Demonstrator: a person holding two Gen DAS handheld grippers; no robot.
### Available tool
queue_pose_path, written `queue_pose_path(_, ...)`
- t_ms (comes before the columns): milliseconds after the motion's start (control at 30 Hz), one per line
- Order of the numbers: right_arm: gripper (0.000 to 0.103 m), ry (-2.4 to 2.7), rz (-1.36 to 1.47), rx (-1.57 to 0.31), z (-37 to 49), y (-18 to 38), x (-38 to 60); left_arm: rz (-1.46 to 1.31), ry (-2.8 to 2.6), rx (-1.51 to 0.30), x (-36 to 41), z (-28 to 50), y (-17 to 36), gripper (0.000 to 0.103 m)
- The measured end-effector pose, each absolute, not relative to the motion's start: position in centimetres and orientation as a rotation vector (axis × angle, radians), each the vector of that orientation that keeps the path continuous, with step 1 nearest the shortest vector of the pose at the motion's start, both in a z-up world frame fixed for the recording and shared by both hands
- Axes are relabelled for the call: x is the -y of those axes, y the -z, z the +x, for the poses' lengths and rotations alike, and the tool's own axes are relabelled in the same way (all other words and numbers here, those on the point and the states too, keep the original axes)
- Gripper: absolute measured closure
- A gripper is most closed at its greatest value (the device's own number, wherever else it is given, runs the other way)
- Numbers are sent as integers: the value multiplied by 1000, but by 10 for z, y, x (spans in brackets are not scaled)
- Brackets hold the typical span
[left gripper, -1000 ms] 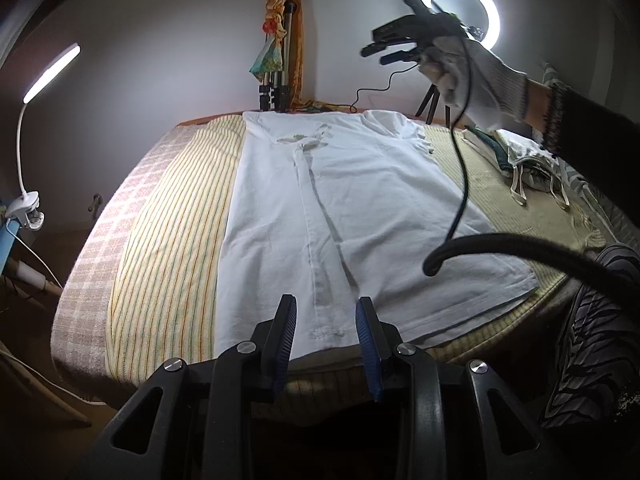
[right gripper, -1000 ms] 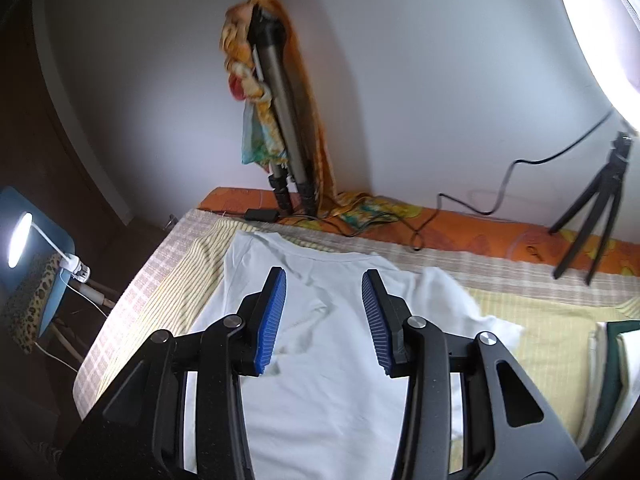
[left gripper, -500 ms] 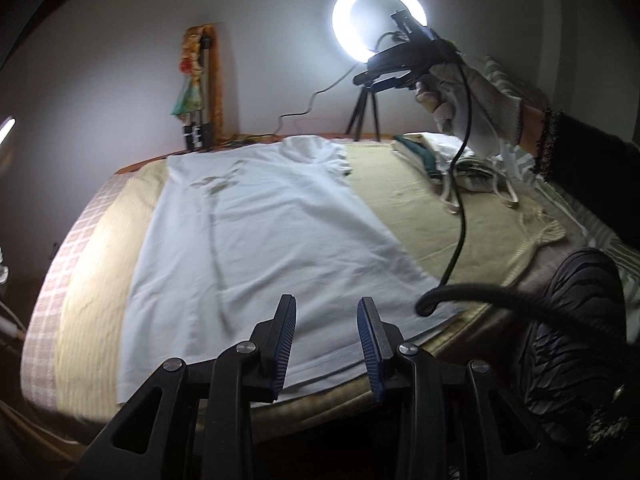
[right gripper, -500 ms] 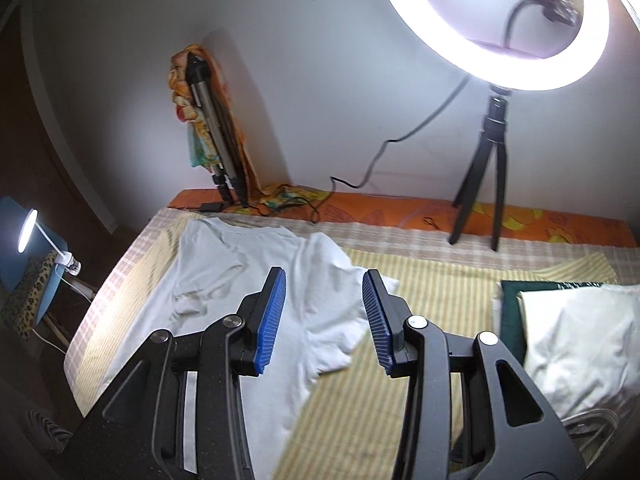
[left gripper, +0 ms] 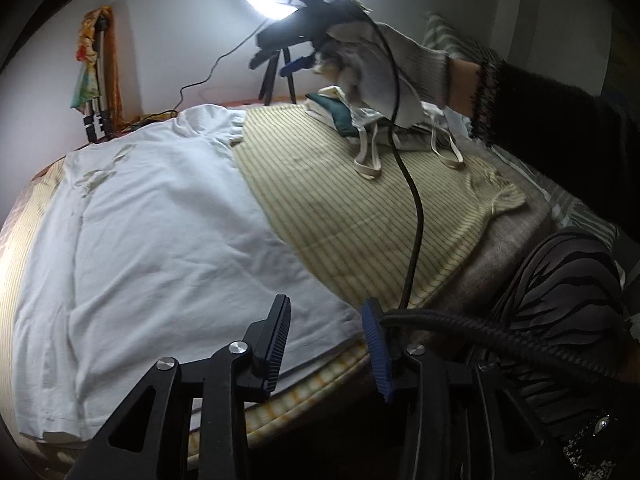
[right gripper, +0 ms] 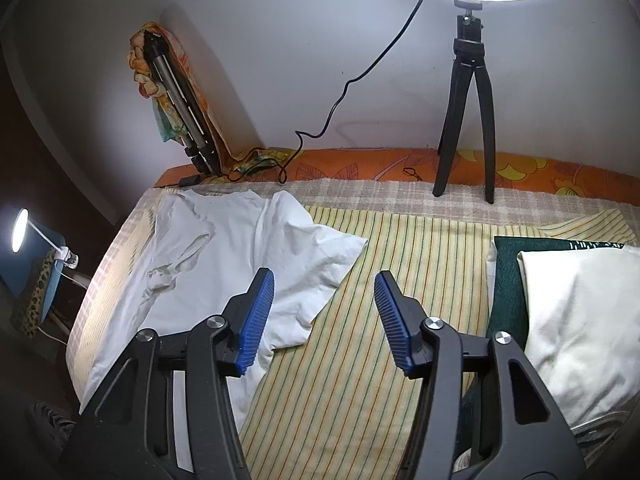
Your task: Fold small clothes
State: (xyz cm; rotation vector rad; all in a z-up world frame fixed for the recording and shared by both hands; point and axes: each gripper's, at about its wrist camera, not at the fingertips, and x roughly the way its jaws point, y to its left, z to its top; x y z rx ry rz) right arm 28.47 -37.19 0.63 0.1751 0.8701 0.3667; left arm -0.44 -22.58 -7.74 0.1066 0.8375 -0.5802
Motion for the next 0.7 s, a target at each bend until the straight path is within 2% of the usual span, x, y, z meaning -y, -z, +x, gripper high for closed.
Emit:
queue_pose_path(267,46,-343,226,-964,322,30,364,161,554,-872,249,1,94,63)
queue_pose_path(433,46,-320,201,-997,344,46,350,156,525,-901,248,7,104,76)
queue_pose_path(600,37,-280,198,-991,362,61,348,136,535,-918,243,11,110,103)
queue_pose_path(700,37,-264,237,-989,371,69,354,125,542,-911,241,13,108,103)
